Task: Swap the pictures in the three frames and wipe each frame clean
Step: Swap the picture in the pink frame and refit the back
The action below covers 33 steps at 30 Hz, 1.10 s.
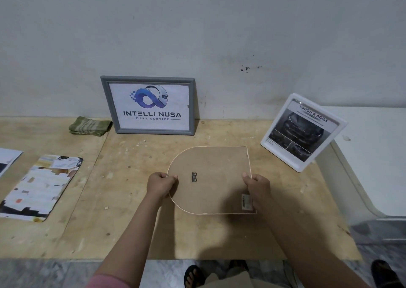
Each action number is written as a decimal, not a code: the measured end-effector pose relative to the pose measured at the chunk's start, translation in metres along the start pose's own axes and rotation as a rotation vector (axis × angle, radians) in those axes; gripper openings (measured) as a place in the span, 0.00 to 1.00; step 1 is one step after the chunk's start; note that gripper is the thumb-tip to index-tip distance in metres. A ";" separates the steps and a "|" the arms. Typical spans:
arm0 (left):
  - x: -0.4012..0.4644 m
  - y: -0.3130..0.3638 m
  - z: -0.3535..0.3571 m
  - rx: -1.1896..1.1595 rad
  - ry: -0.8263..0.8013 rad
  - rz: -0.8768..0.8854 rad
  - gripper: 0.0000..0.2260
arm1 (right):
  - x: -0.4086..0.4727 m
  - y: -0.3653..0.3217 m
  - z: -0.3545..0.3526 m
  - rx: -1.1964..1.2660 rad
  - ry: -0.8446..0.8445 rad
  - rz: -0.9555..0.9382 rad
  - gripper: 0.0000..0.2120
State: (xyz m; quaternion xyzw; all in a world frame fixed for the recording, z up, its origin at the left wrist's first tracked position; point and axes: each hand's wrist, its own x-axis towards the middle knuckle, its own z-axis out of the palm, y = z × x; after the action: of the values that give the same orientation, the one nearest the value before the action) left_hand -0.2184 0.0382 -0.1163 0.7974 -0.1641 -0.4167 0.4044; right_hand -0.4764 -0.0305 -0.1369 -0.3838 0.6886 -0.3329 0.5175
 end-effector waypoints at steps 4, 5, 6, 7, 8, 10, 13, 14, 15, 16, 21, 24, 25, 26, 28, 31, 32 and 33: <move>-0.004 0.015 0.004 0.104 -0.051 0.112 0.21 | 0.000 -0.007 -0.001 0.000 -0.084 -0.070 0.20; -0.003 0.016 0.005 0.134 -0.048 0.137 0.23 | -0.001 -0.012 -0.001 0.028 -0.101 -0.087 0.18; -0.002 0.017 0.006 0.155 -0.046 0.147 0.24 | -0.004 -0.019 -0.001 0.041 -0.115 -0.102 0.16; -0.002 0.018 0.007 0.167 -0.046 0.153 0.24 | -0.004 -0.025 -0.001 0.044 -0.114 -0.118 0.13; -0.002 0.018 0.007 0.183 -0.046 0.154 0.23 | -0.006 -0.032 -0.001 0.047 -0.112 -0.124 0.11; -0.005 0.018 0.008 0.210 -0.040 0.168 0.21 | -0.005 -0.040 -0.002 0.060 -0.112 -0.162 0.08; -0.012 0.018 0.008 0.220 0.001 0.177 0.21 | -0.003 -0.040 0.001 0.082 -0.096 -0.157 0.08; -0.013 0.018 0.007 0.220 0.015 0.177 0.22 | -0.004 -0.039 0.002 0.087 -0.082 -0.145 0.08; -0.013 0.019 0.006 0.217 0.025 0.176 0.22 | -0.003 -0.036 0.004 0.095 -0.069 -0.135 0.09; -0.013 0.019 0.005 0.211 0.030 0.171 0.21 | -0.005 -0.033 0.006 0.105 -0.067 -0.111 0.10; -0.008 0.024 -0.004 0.155 -0.066 0.163 0.17 | -0.010 -0.031 0.009 0.113 -0.132 -0.058 0.07; -0.007 0.024 -0.011 0.156 -0.190 0.174 0.16 | 0.004 -0.044 0.007 0.102 -0.141 -0.097 0.19; -0.007 0.024 -0.012 0.162 -0.206 0.179 0.18 | 0.013 -0.046 0.007 0.104 -0.128 -0.096 0.25; -0.007 0.023 -0.013 0.169 -0.209 0.180 0.21 | 0.022 -0.047 0.008 0.112 -0.120 -0.091 0.26; -0.007 0.021 -0.011 0.187 -0.209 0.181 0.24 | 0.018 -0.063 0.011 0.098 -0.081 -0.108 0.22; -0.009 0.022 -0.007 0.158 -0.169 0.149 0.18 | 0.020 -0.075 0.016 0.114 0.009 -0.110 0.21; -0.010 0.023 -0.006 0.123 -0.158 0.127 0.16 | 0.024 -0.076 0.017 0.127 0.028 -0.090 0.22; -0.011 0.023 -0.006 0.080 -0.171 0.096 0.14 | 0.024 -0.077 0.017 0.142 0.051 -0.060 0.22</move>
State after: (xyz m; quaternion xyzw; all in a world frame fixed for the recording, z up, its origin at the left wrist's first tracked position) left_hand -0.2183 0.0334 -0.0905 0.7656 -0.2526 -0.4566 0.3762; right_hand -0.4499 -0.0898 -0.0866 -0.3580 0.6644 -0.4059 0.5155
